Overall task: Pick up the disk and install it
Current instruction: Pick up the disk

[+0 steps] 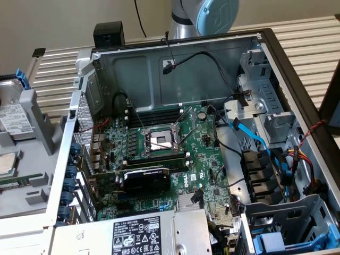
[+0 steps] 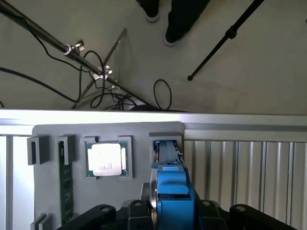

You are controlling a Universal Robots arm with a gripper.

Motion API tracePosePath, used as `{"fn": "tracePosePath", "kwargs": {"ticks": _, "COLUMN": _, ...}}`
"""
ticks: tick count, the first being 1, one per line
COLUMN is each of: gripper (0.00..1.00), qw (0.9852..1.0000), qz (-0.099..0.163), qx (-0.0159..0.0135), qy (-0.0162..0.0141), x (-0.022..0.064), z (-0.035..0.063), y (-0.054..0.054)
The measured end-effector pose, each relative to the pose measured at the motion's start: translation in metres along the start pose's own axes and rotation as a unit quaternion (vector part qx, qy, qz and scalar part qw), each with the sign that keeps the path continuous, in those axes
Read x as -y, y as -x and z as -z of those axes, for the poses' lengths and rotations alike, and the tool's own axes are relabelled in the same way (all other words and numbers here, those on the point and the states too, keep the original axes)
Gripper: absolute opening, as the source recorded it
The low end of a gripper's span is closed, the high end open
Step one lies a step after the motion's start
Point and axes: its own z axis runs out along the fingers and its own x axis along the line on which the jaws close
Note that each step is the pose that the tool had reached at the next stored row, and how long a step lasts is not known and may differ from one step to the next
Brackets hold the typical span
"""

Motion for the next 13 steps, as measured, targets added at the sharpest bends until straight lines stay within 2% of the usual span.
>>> {"fn": "tracePosePath", "kwargs": {"ticks": 3, "gripper": 0.38, "qw": 1.0, "qz": -0.004, "qx": -0.0052, "qy": 0.0009, "x": 0.0, "z": -0.0009, "y": 0.0}}
{"fn": "tracePosePath", "kwargs": {"ticks": 6, "gripper": 0.38, "qw": 0.9999, "qz": -0.005, "qx": -0.0085, "qy": 0.001, "x": 0.0, "z": -0.0013, "y": -0.0001}}
{"fn": "tracePosePath", "kwargs": {"ticks": 13, "gripper": 0.37, "qw": 0.9999, "qz": -0.006, "qx": -0.0089, "qy": 0.001, "x": -0.0002, "z": -0.0018, "y": 0.0}}
